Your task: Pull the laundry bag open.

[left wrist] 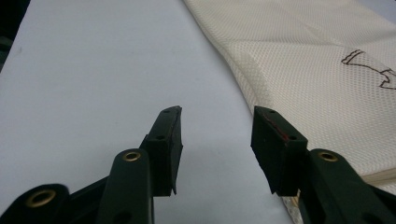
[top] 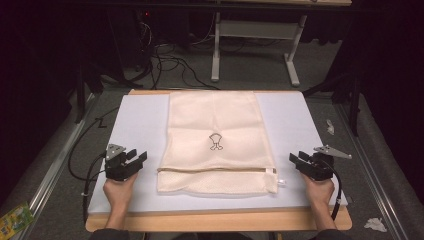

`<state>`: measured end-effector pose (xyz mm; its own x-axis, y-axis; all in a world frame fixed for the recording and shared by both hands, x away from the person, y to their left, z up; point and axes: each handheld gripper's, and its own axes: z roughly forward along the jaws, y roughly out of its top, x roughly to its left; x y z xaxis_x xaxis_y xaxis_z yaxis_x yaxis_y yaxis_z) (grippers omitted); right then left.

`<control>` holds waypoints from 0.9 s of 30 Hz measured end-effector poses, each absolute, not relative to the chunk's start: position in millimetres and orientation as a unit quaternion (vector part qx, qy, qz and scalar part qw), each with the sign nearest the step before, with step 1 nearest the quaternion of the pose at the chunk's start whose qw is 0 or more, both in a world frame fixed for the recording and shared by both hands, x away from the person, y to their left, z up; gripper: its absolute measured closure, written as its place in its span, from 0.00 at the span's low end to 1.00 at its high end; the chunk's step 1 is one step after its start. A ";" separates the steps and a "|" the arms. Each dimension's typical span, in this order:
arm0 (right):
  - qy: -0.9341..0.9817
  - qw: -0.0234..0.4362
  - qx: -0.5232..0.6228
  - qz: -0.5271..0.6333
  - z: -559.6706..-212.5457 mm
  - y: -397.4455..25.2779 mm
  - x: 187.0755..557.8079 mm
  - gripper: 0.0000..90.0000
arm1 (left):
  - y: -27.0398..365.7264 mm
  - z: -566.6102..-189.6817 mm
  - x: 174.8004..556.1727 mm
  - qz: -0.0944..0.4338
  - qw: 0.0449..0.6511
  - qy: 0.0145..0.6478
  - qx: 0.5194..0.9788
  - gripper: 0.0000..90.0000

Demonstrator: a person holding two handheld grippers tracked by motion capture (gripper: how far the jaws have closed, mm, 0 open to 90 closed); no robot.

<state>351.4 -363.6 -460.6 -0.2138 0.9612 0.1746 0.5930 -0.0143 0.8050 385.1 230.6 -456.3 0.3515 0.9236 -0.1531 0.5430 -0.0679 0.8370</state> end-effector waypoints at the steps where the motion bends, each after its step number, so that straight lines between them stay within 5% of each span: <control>1: 0.664 0.227 0.586 0.405 -461.5 -363.2 352.2 0.61 | 230.1 -457.1 385.8 0.219 0.434 0.527 0.697 0.59; 27: 0.674 0.251 0.587 0.372 -473.2 -356.6 363.5 0.60 | 223.9 -471.8 402.7 0.234 0.410 0.538 0.698 0.58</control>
<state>363.5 -356.6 -473.2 -0.1844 0.9780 0.0974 0.6044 0.0347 0.7959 402.7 223.9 -471.8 0.3112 0.9434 -0.1147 0.5597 -0.0844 0.8244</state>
